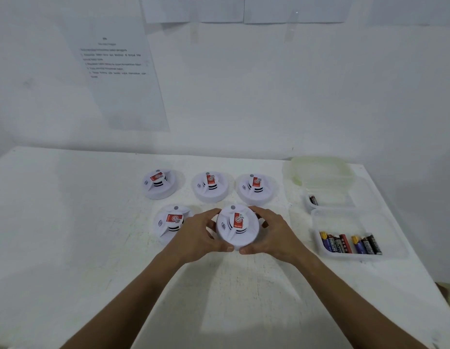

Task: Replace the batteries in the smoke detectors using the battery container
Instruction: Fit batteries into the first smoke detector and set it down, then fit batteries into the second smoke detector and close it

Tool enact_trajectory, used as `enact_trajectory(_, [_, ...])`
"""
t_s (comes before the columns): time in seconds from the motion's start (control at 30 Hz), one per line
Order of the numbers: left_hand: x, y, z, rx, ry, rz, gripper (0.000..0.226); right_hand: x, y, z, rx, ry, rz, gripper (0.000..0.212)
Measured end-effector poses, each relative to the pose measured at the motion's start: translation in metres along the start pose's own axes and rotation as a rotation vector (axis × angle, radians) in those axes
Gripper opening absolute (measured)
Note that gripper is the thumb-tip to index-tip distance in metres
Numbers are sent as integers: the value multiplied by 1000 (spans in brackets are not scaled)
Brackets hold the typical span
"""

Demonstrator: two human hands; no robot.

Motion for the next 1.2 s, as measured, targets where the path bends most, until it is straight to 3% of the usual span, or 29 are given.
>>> enact_trajectory(0.2, [1,0,0,73,8,-101,70,7,2,-4,11,-168,27,99])
enact_trajectory(0.37, [0,-1,0,81,55,-165,68,9,3,-2,70,-261,75,125])
enact_trajectory(0.6, [-4,0,1,118,110,-229,65,10,5,-2,142,-341,102,136])
enact_trajectory(0.67, [-8,-2,-4,86,108,-218,69,19,6,-5,109,-293,104,131])
enact_trajectory(0.77, [-8,-7,-25,-13,123,-199,80,32,13,-10,16,-212,61,108])
enact_trajectory(0.87, [-2,-13,-60,-101,140,-177,74,50,31,1,68,-166,-24,97])
enact_trajectory(1.03, [42,-29,-114,-233,122,-297,83,82,61,44,248,-123,-133,98])
enact_trajectory(1.2, [79,-41,-111,-138,192,-432,103,87,83,85,389,-212,-93,114])
Point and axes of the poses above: each hand's wrist, its own y-axis towards the middle knuckle, its own z-axis out of the palm, x = y × z, the point moved 4 cm from there along y, towards the middle knuckle, and after that the axes turned 10 degrees about -z, right-handed, at the moved point
